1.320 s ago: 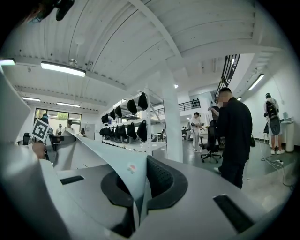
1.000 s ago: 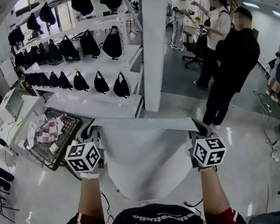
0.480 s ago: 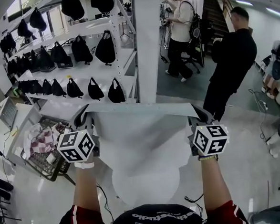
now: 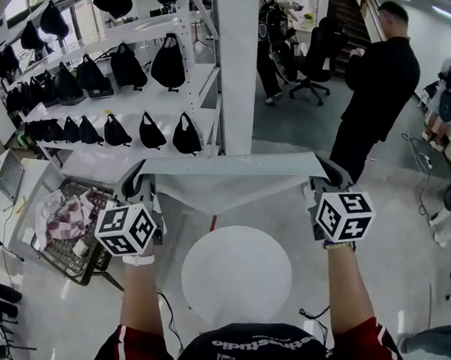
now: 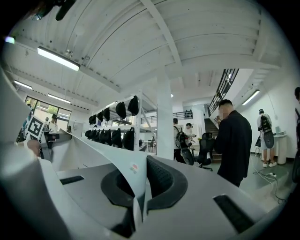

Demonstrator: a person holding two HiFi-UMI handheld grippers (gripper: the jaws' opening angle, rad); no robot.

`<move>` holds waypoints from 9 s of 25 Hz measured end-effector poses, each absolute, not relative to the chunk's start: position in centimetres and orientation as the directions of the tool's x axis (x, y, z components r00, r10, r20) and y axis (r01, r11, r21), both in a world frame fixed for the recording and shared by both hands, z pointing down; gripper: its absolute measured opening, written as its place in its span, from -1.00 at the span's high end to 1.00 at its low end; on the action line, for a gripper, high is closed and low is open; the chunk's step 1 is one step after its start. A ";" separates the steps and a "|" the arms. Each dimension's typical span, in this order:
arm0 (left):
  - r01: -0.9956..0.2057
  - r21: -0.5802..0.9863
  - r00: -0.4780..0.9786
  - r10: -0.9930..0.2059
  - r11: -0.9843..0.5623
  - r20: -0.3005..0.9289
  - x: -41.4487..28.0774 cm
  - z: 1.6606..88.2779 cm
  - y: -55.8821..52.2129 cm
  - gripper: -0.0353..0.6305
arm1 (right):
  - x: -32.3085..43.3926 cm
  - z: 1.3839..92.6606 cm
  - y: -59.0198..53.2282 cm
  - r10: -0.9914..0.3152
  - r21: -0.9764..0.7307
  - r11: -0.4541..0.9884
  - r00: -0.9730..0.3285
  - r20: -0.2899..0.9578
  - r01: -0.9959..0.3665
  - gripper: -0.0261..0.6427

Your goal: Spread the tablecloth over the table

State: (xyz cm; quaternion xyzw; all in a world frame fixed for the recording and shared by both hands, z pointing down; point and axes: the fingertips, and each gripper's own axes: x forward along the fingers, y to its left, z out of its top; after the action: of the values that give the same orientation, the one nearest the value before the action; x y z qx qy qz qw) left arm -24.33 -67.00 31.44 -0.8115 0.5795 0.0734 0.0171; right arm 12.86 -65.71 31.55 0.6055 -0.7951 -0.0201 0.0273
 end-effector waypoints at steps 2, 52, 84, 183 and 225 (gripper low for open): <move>-0.942 0.069 0.321 -0.941 -0.329 -0.105 -24.1 33.2 -67.2 0.84 | 13.1 33.0 -66.1 -0.965 0.063 0.261 -0.258 0.050 -0.963 0.84; -0.961 0.161 0.265 -0.916 -0.225 0.301 -20.6 54.9 -46.6 0.83 | 16.3 53.3 -49.5 -0.838 -0.075 0.388 -0.385 0.387 -0.919 0.84; -0.954 0.218 0.284 -0.853 -0.206 0.438 -19.2 61.8 -38.3 0.66 | 20.0 63.9 -36.4 -0.656 -0.218 0.404 -0.448 0.608 -0.888 0.84; -0.941 0.126 0.331 -0.927 -0.313 0.174 -11.4 47.3 -23.2 0.37 | 22.6 52.3 -29.3 -0.863 -0.134 0.400 -0.422 0.278 -0.907 0.55; -0.917 0.092 0.393 -0.919 -0.388 0.038 -17.4 39.8 -24.7 0.66 | 11.3 40.0 -25.0 -0.919 -0.068 0.366 -0.372 0.128 -0.928 0.70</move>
State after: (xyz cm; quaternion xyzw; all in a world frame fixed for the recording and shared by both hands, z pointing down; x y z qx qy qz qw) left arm -17.44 -24.69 39.84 -0.8332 0.5508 0.0094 -0.0489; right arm 11.29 -25.04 40.01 0.5594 -0.8257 0.0641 0.0340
